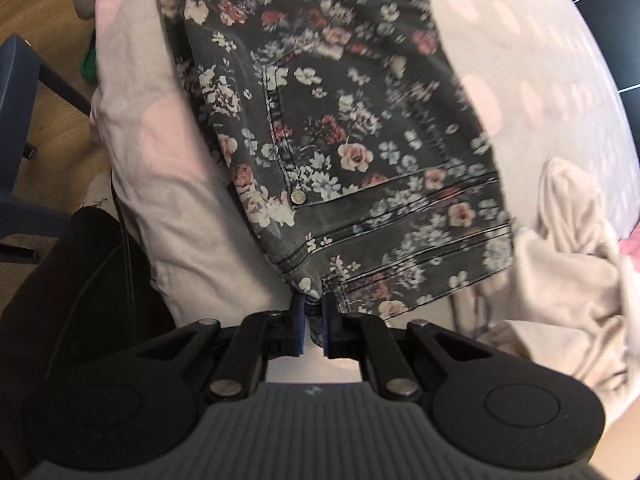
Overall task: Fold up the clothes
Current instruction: 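Swing the held trousers over and lay them flat on the bed with both grippers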
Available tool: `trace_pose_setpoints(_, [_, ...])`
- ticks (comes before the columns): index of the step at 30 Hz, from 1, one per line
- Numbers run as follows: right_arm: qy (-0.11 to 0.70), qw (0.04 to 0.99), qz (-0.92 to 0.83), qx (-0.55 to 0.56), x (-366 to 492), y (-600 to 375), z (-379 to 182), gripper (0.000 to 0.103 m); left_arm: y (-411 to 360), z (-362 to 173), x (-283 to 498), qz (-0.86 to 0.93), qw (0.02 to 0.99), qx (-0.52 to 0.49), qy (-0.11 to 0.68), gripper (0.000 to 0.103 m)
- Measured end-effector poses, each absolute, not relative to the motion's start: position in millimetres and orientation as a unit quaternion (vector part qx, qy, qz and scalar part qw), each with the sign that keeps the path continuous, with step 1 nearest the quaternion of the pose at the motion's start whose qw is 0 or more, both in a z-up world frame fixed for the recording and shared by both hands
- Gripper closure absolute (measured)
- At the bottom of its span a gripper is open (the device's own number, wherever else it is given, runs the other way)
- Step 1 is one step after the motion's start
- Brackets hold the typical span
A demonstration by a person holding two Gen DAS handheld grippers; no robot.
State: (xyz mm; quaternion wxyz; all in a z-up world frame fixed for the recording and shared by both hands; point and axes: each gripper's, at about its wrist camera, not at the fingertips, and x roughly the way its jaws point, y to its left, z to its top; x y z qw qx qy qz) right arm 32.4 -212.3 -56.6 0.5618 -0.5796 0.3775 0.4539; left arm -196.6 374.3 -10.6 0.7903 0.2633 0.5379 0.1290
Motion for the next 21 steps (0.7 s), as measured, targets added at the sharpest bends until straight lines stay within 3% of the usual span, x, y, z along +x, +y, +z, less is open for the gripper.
trace_pose_setpoints(8, [0.382, 0.573, 0.460, -0.561, 30.4, -203.3, -46.3, 0.091, 373.4, -15.3, -201.1, 0.111, 0.790, 0.255, 0.547, 0.099])
trace_pose_setpoints(15, [0.328, 0.714, 0.462, -0.412, 45.1, -171.8, 19.2, 0.070, 375.3, -22.1, -211.7, 0.055, 0.794, 0.211, 0.568, 0.098])
trace_pose_setpoints(18, [0.307, 0.757, 0.436, -0.378, 44.3, -139.5, 24.3, 0.069, 372.3, -28.0, -216.2, 0.038, 0.792, 0.202, 0.574, 0.098])
trace_pose_setpoints(21, [0.298, 0.772, 0.421, -0.370, 41.6, -107.1, 17.6, 0.069, 371.8, -28.1, -223.9, 0.030, 0.799, 0.188, 0.570, 0.084])
